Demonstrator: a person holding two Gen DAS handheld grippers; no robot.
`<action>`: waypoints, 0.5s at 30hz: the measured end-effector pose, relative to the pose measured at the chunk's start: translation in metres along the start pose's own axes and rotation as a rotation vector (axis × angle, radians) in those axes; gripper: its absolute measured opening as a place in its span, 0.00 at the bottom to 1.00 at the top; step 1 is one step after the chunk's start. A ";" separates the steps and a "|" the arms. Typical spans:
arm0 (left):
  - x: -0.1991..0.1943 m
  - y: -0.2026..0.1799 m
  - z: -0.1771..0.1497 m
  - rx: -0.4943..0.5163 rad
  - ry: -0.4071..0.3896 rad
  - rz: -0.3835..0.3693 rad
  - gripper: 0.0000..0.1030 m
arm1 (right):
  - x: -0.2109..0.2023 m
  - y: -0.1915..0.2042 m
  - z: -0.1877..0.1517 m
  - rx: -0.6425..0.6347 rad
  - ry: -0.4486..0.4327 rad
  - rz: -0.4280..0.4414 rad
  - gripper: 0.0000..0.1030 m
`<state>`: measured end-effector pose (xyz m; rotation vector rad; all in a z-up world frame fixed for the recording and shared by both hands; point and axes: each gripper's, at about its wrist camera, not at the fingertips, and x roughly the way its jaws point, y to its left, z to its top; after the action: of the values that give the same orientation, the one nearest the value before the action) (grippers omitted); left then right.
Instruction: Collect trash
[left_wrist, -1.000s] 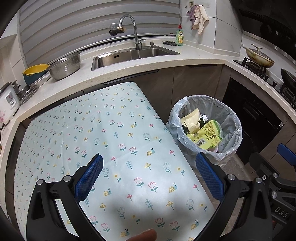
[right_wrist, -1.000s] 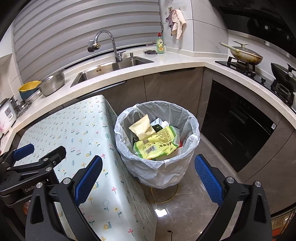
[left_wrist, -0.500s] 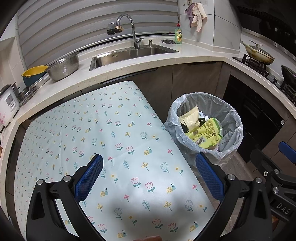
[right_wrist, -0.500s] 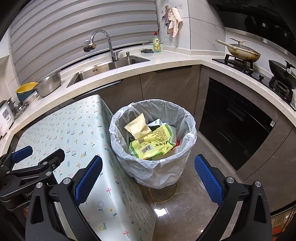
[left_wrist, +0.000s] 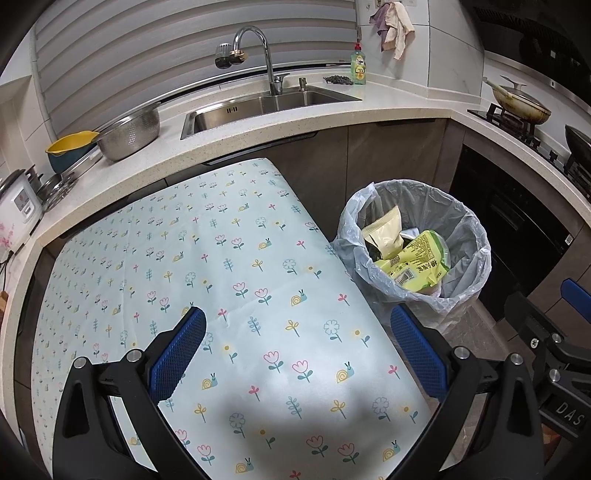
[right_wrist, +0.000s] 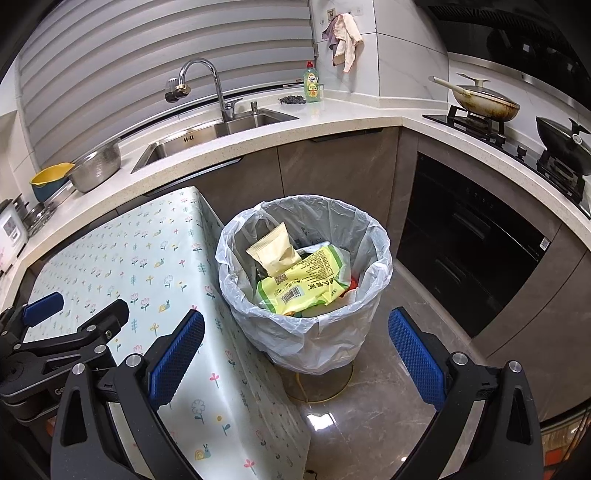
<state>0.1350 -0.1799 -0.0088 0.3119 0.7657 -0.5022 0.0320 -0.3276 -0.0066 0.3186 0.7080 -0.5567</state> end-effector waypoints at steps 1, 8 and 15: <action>0.000 0.000 0.000 0.001 -0.001 0.003 0.93 | 0.000 0.000 0.000 -0.001 0.000 -0.001 0.93; 0.000 0.000 0.000 0.004 -0.003 0.005 0.93 | 0.000 0.001 -0.001 -0.002 -0.002 -0.001 0.93; 0.001 0.000 0.000 0.007 -0.005 0.009 0.93 | 0.000 0.002 -0.001 -0.001 -0.003 0.000 0.93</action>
<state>0.1360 -0.1803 -0.0092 0.3203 0.7573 -0.4973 0.0331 -0.3256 -0.0071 0.3166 0.7052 -0.5562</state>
